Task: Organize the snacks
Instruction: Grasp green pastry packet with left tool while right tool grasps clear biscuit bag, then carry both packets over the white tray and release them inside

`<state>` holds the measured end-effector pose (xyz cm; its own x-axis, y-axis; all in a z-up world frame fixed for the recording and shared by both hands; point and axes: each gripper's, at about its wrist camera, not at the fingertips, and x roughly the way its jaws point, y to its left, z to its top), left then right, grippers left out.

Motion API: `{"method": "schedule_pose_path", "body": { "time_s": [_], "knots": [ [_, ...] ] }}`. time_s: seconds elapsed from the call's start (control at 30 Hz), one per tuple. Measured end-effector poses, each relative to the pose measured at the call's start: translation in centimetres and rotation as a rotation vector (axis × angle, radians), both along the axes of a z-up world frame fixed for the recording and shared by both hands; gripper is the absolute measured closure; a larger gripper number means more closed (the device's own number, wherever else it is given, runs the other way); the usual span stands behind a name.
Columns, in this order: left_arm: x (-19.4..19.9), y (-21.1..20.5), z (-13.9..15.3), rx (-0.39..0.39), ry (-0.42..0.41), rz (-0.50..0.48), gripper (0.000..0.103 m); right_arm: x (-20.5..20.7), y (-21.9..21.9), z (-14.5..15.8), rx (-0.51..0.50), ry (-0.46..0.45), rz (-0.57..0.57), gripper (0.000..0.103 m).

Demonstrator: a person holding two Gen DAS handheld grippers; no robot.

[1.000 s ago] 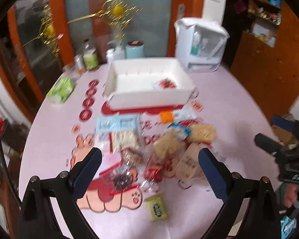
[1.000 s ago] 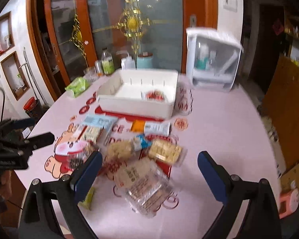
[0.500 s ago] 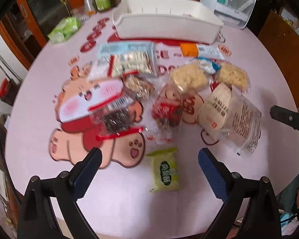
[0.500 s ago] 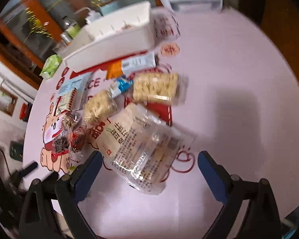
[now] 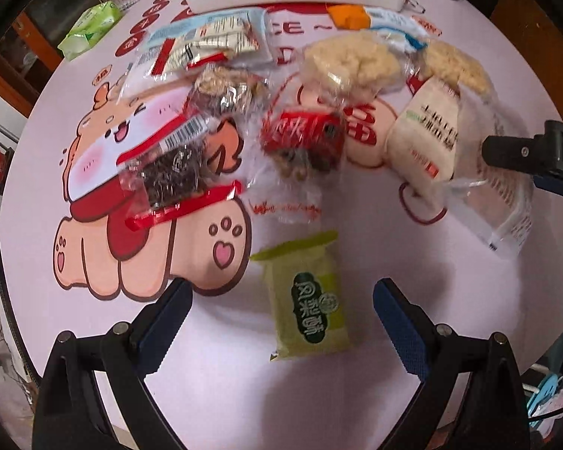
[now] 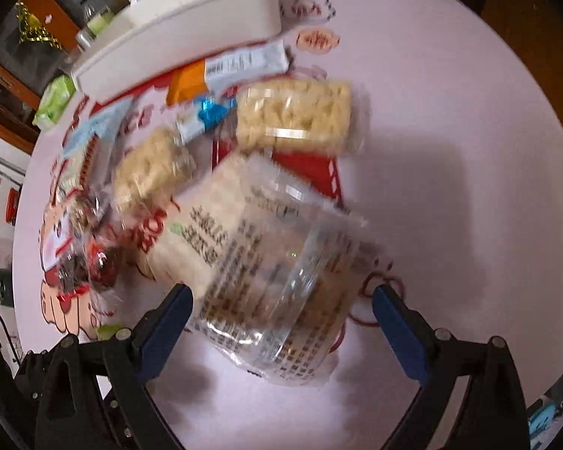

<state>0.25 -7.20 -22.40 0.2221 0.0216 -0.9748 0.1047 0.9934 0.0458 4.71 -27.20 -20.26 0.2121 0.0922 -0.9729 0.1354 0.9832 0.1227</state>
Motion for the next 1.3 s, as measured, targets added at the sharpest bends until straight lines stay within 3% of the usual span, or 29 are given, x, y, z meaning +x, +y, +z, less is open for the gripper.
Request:
{"method": "schedule_pose_path", "body": {
  "time_s": [0.07,0.17,0.23,0.33,0.37,0.4,0.7,0.87,1.1,1.3],
  "knots": [
    [-0.3,0.2,-0.5,0.004,0.009,0.006,0.006,-0.3,-0.1,-0.6,0.004,0.013,-0.004,0.006],
    [-0.8,0.5,-1.0,-0.002,0.015,0.012,0.017,-0.9,-0.4,-0.7,0.052,0.010,-0.002,0.019],
    [-1.1,0.7,-0.9,-0.044,0.009,0.016,0.024,-1.4,-0.3,-0.4,0.029,0.002,0.008,0.023],
    [-1.6,0.5,-0.5,-0.046,-0.014,-0.003,0.042,-2.3,-0.4,-0.1,0.006,-0.003,0.020,0.027],
    [-1.9,0.3,-0.3,-0.047,-0.022,-0.011,0.061,-2.6,-0.4,0.0,0.003,-0.004,0.023,0.027],
    [-2.1,0.0,0.0,-0.042,-0.034,-0.027,0.066,-3.0,-0.4,0.1,-0.001,-0.006,0.027,0.028],
    [-3.1,2.0,0.8,-0.082,0.000,0.006,0.067,-4.8,-1.4,1.4,0.024,-0.017,0.041,0.029],
    [-2.3,3.4,4.0,-0.080,-0.040,-0.014,0.067,-4.4,-1.1,4.2,0.030,-0.090,0.087,0.030],
    [2.1,4.1,11.7,-0.060,-0.184,-0.051,0.067,-1.8,0.0,9.4,0.046,-0.201,0.168,0.030],
    [7.2,5.2,19.0,-0.089,-0.301,-0.060,0.067,2.9,0.9,15.8,0.052,-0.321,0.233,0.030]
  ]
}}
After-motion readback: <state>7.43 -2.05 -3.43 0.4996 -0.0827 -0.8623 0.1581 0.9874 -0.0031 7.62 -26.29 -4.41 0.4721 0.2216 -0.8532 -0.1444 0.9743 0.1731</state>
